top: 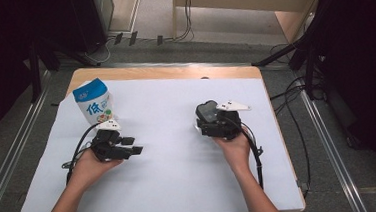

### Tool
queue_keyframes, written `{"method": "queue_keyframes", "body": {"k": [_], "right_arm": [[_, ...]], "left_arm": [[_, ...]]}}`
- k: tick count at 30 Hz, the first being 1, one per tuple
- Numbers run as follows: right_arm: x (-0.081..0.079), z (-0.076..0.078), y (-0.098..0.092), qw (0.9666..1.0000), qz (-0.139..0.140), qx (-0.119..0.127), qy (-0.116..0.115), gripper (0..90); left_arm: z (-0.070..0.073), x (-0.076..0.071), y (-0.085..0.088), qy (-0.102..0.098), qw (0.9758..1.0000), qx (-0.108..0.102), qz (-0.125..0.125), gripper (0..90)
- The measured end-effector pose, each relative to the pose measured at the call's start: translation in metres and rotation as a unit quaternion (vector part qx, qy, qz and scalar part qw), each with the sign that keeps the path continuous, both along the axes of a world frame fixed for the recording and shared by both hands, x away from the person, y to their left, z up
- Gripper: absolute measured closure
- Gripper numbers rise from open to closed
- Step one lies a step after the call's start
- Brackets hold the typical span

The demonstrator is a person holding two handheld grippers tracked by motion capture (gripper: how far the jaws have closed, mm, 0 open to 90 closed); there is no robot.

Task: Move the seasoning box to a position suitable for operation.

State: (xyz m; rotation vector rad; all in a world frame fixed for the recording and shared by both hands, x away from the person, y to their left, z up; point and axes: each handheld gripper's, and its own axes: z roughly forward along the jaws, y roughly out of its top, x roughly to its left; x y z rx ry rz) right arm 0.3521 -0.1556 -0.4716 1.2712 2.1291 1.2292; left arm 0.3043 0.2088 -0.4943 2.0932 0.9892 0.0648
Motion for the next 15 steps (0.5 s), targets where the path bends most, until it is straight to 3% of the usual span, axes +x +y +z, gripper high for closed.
{"method": "queue_keyframes", "body": {"k": [7,8,15], "right_arm": [[-0.007,-0.004,0.024,0.9994,0.034,-0.002,0.005,16.2],[-0.009,-0.006,0.033,0.9987,0.050,-0.001,0.009,16.2],[-0.016,-0.012,0.058,0.9961,0.087,-0.004,0.011,16.2]], "left_arm": [[0.001,-0.002,0.002,-0.001,1.0000,0.003,0.001,44.7],[0.002,-0.003,0.002,-0.002,1.0000,0.004,0.001,44.7],[0.002,-0.005,0.001,-0.003,0.9999,0.012,-0.002,44.5]]}}
